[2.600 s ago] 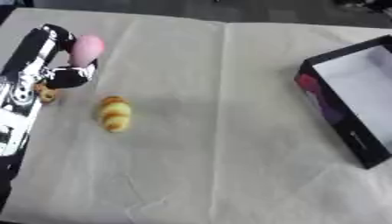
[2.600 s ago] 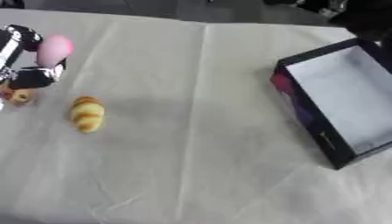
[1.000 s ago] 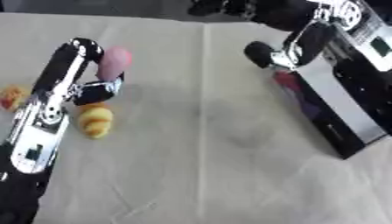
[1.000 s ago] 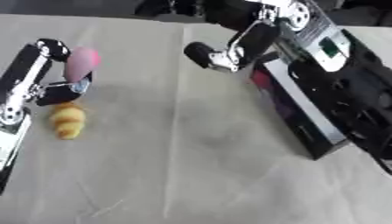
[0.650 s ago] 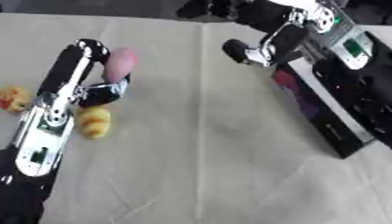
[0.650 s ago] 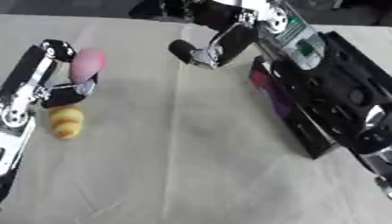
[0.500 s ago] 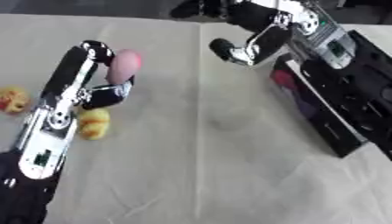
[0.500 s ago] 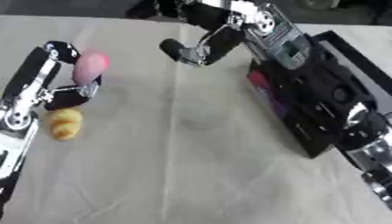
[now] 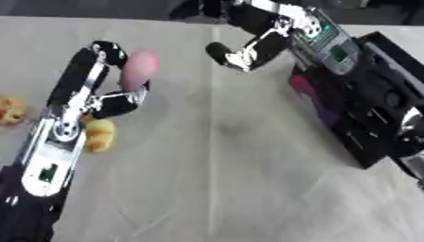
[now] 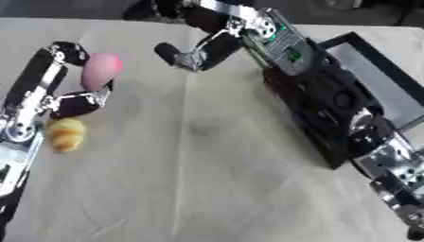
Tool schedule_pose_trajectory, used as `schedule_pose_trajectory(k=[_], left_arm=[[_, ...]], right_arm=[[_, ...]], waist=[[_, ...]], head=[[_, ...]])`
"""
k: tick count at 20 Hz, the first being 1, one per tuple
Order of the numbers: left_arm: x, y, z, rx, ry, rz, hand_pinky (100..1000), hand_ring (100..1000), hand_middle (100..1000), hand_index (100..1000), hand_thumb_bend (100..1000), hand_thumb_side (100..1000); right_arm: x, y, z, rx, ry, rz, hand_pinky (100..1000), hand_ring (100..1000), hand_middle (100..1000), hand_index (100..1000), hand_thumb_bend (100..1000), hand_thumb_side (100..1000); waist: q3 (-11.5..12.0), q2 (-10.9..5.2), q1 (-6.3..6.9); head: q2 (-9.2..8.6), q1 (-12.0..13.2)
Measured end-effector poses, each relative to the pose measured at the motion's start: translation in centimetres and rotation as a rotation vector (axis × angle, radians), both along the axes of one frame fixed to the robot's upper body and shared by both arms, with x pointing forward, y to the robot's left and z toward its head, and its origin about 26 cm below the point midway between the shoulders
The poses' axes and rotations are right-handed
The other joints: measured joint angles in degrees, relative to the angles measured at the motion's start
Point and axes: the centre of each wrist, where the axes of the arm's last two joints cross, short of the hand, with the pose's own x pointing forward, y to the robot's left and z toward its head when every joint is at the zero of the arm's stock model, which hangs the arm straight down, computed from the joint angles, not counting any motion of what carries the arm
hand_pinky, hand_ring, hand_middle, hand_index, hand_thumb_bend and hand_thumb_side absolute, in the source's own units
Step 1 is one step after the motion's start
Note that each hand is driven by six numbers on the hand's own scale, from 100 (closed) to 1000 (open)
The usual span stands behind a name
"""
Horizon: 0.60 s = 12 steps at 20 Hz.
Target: Pick up the objects with one hand, pass them to the other hand, and then place them into the box on the other side of the table.
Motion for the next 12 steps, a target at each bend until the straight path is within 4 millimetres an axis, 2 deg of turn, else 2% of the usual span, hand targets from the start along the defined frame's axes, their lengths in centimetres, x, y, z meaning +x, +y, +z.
schedule_pose_trajectory(k=[12], left_arm=[[-0.4, -1.5, 0.4, -0.164, -0.031, -0.142, 713, 566, 449, 410, 100, 154]], right_arm=[[0.0, 1.0, 0.2, -0.019, 0.033, 0.037, 978, 930, 1000, 1000, 100, 140]], waist=[[0.9, 0.05, 0.01]], head=[[0.0, -1.3]])
